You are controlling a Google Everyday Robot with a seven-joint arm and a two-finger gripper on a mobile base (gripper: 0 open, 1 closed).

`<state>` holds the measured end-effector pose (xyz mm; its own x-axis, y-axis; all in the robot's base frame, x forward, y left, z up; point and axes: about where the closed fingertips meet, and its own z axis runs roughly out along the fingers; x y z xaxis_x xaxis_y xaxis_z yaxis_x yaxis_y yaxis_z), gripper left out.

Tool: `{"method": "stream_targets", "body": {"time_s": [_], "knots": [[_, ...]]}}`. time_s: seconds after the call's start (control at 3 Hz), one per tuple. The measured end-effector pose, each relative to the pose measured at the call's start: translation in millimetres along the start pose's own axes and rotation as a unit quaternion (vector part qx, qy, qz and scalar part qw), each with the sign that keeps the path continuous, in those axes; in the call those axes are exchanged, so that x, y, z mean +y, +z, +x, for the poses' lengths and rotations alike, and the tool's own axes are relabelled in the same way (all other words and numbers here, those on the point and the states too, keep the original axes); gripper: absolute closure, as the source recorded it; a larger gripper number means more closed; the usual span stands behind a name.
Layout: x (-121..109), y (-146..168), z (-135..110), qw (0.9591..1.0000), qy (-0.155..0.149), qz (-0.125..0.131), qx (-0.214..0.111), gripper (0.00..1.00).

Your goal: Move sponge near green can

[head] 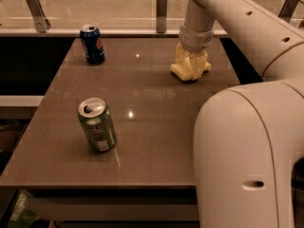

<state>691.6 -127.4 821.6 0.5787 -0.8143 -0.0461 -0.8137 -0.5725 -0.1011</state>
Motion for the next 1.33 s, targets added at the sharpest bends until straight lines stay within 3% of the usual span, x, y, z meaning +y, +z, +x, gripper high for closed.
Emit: {"method": "stream_targets", "body": {"time_s": [1.0, 1.33], "knots": [[1.3, -2.6, -0.6, 1.0, 0.003, 0.003, 0.0, 1.0], [0.0, -7.2, -2.7, 0.9999, 0.003, 0.015, 0.006, 1.0]]}}
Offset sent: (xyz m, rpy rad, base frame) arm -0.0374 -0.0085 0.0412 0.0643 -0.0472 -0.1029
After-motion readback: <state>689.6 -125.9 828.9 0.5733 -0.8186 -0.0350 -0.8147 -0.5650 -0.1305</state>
